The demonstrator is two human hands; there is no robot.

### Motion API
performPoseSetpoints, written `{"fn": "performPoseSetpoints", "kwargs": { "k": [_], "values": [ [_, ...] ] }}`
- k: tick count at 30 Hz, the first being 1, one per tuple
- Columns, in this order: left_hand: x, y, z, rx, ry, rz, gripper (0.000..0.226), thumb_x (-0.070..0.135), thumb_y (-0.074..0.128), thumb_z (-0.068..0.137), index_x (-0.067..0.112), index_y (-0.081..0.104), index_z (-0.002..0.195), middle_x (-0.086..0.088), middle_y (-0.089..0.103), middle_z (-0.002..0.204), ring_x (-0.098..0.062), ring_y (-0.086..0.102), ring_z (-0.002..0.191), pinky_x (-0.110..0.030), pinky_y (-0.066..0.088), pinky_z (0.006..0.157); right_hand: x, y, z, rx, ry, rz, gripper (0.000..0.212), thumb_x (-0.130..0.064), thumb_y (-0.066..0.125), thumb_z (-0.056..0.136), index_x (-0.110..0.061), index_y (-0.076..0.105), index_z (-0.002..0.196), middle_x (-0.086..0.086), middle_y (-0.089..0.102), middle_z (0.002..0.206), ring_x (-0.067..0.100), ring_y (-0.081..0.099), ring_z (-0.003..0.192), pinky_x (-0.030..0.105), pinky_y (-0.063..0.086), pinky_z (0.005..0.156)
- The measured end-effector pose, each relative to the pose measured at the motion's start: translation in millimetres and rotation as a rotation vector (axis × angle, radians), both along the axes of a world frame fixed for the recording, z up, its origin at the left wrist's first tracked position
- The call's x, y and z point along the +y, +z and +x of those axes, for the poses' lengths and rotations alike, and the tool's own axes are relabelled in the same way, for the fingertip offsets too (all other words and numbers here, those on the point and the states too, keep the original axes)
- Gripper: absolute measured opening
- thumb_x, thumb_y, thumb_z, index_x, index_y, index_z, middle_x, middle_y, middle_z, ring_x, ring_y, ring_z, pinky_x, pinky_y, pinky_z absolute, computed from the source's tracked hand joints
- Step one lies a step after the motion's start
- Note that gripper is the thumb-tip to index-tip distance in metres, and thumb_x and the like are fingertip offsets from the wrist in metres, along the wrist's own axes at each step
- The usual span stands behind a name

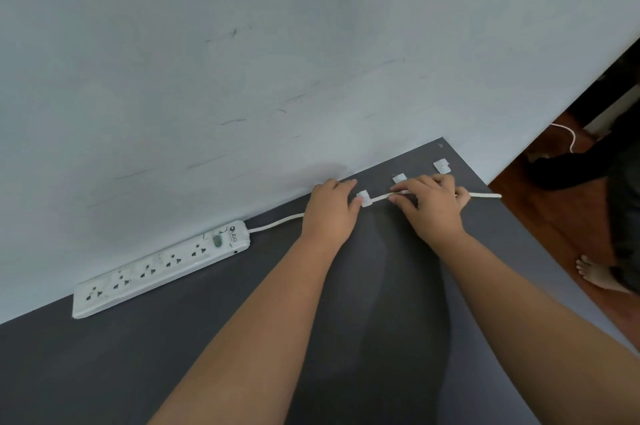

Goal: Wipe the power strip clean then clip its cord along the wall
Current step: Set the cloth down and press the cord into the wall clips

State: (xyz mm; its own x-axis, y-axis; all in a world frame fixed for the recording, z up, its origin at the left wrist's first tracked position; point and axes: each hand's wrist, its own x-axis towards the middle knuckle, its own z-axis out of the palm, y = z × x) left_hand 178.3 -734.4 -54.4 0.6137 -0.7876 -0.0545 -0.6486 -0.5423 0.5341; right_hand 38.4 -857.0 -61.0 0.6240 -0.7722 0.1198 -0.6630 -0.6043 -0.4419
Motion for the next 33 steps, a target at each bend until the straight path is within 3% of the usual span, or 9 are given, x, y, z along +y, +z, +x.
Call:
{"fn": "performPoseSetpoints", "kwargs": {
  "k": [6,12,20,24,28,33],
  "values": [
    [-30,4,5,-0.019,-0.099,0.129,0.030,0.027,0.052,0.094,0.017,0.064,0.120,-0.007,0.061,0.117,-0.026,0.056,0.109,-0.033,0.042,0.085,5,-6,-1,0.001,-0.007,0.019,0.013,-0.045,0.059,0.087,-0.037,0.068,0.094,-0.015,0.065,0.094,0.017,0.041,0.110,0.035,0.015,0.085],
    [-32,-5,3,-0.076,-0.144,0.152,0.023,0.017,0.046,0.096,0.012,0.064,0.109,-0.010,0.057,0.108,-0.031,0.056,0.099,-0.033,0.039,0.075,5,-7,7,0.048,-0.060,0.032,0.014,-0.046,0.058,0.087,-0.035,0.066,0.091,-0.012,0.065,0.090,0.020,0.039,0.108,0.035,0.014,0.084],
    [-30,-7,4,-0.075,-0.132,0.112,0.024,0.018,0.047,0.095,0.014,0.066,0.109,-0.010,0.059,0.105,-0.031,0.058,0.096,-0.035,0.042,0.076,1,2,32,0.182,-0.162,0.095,0.018,-0.043,0.053,0.089,-0.033,0.068,0.094,-0.006,0.065,0.095,0.026,0.035,0.113,0.042,0.022,0.092],
    [-20,-11,0,-0.052,-0.123,0.057,0.030,0.025,0.043,0.099,0.016,0.063,0.120,-0.008,0.058,0.112,-0.027,0.055,0.104,-0.036,0.044,0.086,-2,1,24,0.099,-0.149,0.090,0.021,-0.045,0.056,0.087,-0.035,0.064,0.103,-0.007,0.066,0.100,0.025,0.039,0.114,0.040,0.021,0.093],
    [-22,-8,-5,-0.014,-0.077,-0.013,0.031,0.029,0.044,0.098,0.015,0.067,0.113,-0.004,0.056,0.112,-0.024,0.048,0.106,-0.039,0.046,0.091,-19,-3,-7,0.093,-0.106,0.055,0.036,-0.040,0.063,0.084,-0.033,0.056,0.119,-0.003,0.059,0.118,0.026,0.042,0.119,0.041,0.023,0.101],
    [-58,4,-15,0.037,-0.120,-0.031,0.029,0.031,0.048,0.096,0.015,0.067,0.111,-0.010,0.060,0.105,-0.028,0.054,0.102,-0.038,0.046,0.087,-44,-7,-33,0.008,-0.136,0.106,0.023,-0.033,0.058,0.089,-0.032,0.062,0.112,-0.003,0.062,0.114,0.023,0.047,0.115,0.039,0.026,0.099]
  ]
}}
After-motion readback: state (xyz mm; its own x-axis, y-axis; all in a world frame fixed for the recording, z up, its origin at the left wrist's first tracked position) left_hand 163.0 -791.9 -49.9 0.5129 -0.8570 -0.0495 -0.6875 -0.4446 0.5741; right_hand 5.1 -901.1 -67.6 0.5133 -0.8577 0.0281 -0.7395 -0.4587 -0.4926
